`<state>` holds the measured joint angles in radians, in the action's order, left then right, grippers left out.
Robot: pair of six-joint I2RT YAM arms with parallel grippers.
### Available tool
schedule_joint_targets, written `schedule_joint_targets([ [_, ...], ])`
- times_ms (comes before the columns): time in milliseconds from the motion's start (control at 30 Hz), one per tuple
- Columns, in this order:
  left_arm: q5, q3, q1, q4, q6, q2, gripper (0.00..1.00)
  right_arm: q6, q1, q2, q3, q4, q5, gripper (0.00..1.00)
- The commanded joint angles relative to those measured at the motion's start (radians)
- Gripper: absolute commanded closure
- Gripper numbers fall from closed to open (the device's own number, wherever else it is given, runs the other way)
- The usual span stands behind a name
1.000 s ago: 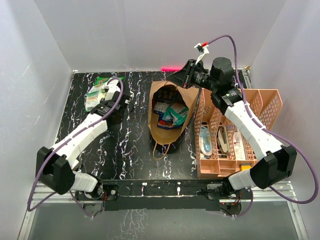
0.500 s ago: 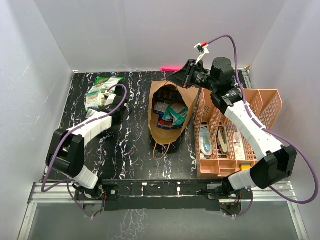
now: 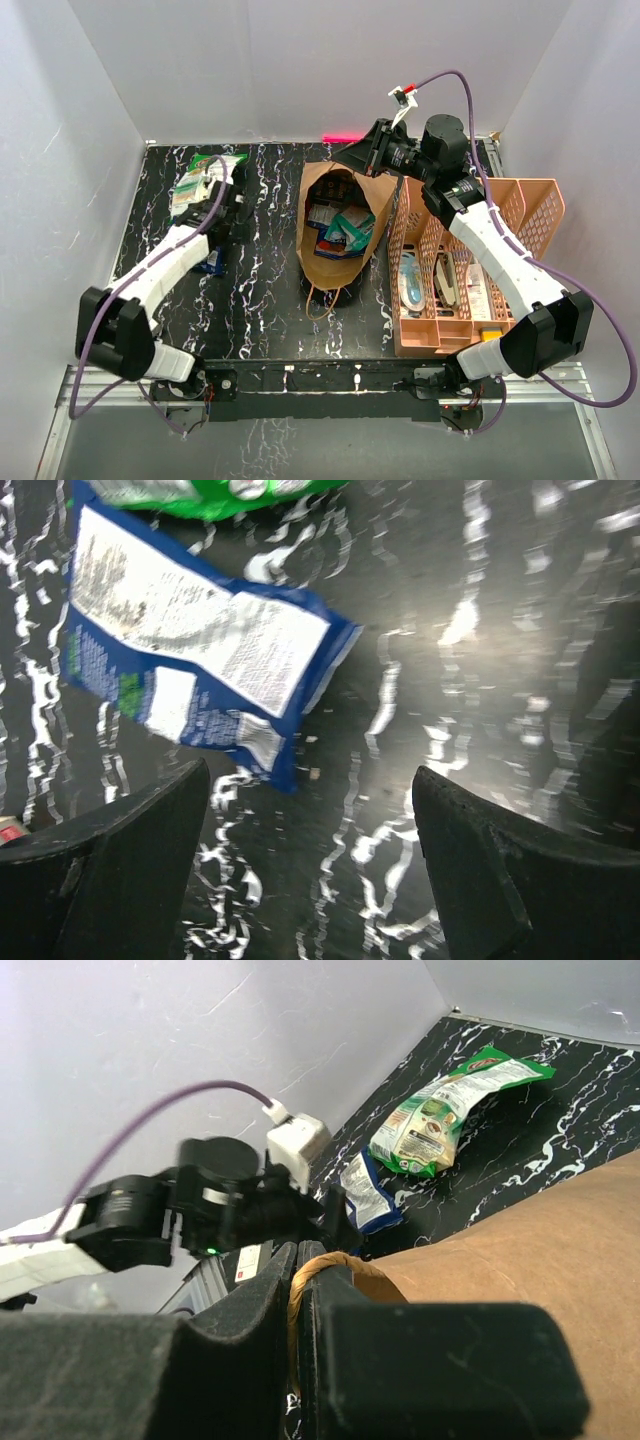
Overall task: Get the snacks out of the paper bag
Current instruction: Place the snack at the center of the board, then take out the snack from the paper bag.
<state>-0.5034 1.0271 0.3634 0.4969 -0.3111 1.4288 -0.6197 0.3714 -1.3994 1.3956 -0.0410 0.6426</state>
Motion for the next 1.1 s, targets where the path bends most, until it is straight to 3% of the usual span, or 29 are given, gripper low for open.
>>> schedule_joint_targets([
  [0, 0.233, 0.112, -0.004, 0.078, -0.076, -0.157, 0.17, -0.028, 0.002, 0.028, 0.004, 0.116, 0.015, 0.92],
  [233, 0.572, 0.146, -0.005, 0.022, -0.187, -0.315, 0.15, -0.041, 0.002, 0.017, 0.014, 0.118, 0.029, 0.92],
  [400, 0.847, 0.057, -0.003, -0.211, -0.338, -0.421, 0.14, -0.048, 0.001, -0.009, 0.046, 0.106, 0.047, 0.92],
  [467, 0.952, 0.041, -0.003, -0.273, -0.322, -0.427, 0.13, -0.059, 0.002, -0.009, 0.040, 0.118, 0.049, 0.92],
  [600, 1.037, 0.102, -0.003, -0.191, -0.218, -0.401, 0.08, -0.072, 0.003, 0.003, 0.041, 0.126, 0.045, 0.92],
  [700, 1.109, 0.110, -0.001, -0.212, -0.233, -0.397, 0.02, -0.077, 0.002, 0.009, 0.042, 0.136, 0.045, 0.92],
  [800, 1.138, 0.051, 0.011, -0.349, -0.318, -0.420, 0.02, -0.094, 0.002, -0.005, 0.052, 0.127, 0.048, 0.92],
  [867, 1.116, 0.080, 0.035, -0.304, -0.281, -0.408, 0.02, -0.111, 0.004, -0.014, 0.054, 0.141, 0.076, 0.92],
  [967, 0.932, 0.185, 0.211, -0.133, -0.163, -0.359, 0.02, -0.147, 0.007, -0.012, 0.009, 0.210, 0.098, 0.92],
  [1067, 0.883, 0.167, 0.330, -0.143, -0.187, -0.356, 0.02, -0.160, 0.008, -0.006, -0.012, 0.233, 0.097, 0.92],
])
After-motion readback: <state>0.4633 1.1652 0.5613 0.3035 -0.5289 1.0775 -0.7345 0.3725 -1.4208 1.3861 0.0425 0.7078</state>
